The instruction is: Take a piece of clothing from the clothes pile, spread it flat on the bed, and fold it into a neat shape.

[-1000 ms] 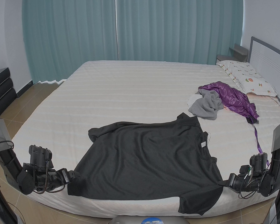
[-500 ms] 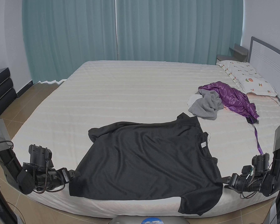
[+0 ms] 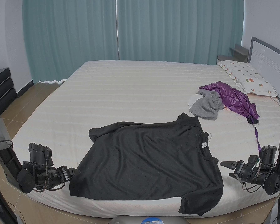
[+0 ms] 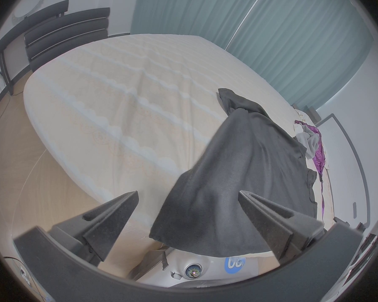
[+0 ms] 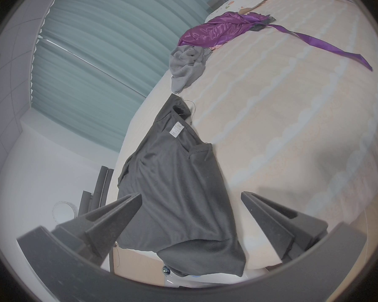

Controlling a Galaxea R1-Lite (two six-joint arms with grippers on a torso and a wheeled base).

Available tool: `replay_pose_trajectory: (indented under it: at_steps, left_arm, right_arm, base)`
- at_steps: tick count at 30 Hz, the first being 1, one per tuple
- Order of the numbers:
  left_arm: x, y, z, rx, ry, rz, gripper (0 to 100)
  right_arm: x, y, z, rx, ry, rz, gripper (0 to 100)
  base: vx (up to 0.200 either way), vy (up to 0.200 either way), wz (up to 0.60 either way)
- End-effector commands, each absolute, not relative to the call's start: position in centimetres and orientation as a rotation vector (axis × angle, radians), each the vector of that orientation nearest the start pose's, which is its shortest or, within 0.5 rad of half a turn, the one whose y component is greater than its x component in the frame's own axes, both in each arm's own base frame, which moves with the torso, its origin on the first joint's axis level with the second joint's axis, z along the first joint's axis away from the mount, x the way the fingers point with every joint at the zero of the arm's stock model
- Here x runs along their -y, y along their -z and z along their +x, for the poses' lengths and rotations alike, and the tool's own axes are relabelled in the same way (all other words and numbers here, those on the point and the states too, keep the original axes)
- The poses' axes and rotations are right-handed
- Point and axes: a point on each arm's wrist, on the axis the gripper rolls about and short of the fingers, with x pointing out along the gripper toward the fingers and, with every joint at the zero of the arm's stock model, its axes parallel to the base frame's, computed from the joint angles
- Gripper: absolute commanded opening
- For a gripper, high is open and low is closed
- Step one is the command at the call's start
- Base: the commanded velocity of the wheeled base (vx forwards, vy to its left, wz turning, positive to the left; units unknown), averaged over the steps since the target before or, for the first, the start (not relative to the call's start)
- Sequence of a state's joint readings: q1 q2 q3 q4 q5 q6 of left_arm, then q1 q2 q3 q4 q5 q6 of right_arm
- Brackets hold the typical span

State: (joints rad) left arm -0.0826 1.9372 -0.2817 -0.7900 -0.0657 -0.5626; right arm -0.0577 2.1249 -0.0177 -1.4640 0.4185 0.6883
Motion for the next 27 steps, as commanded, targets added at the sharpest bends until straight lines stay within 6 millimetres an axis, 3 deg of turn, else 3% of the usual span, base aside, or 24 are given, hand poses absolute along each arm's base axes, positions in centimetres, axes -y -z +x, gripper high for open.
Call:
replay_pose_trajectory:
  at_steps: [1,6,27]
  left_arm:
    - [2.05,-2.02,23.37,-0.887,-0.111,-0.519,100]
    - [2.01,-2.09,23.37,-0.883,-0.112,-0.518,100]
    - [2.05,-2.2,23.81,-0.871,-0.115,-0.537,100]
  right_arm:
    - [0.31,-0.93,21.05,-0.72,-0.119,0.821,100]
    - [0.32,-0.98,21.11,-0.712,-0.119,0.827,100]
    - [0.33,-0.82,21.42,-0.715,-0.105,0.867,100]
  base:
    - [0.0,0.2,0.0]
    - [0.0,0.2,0.0]
    - [0.0,0.0,0.0]
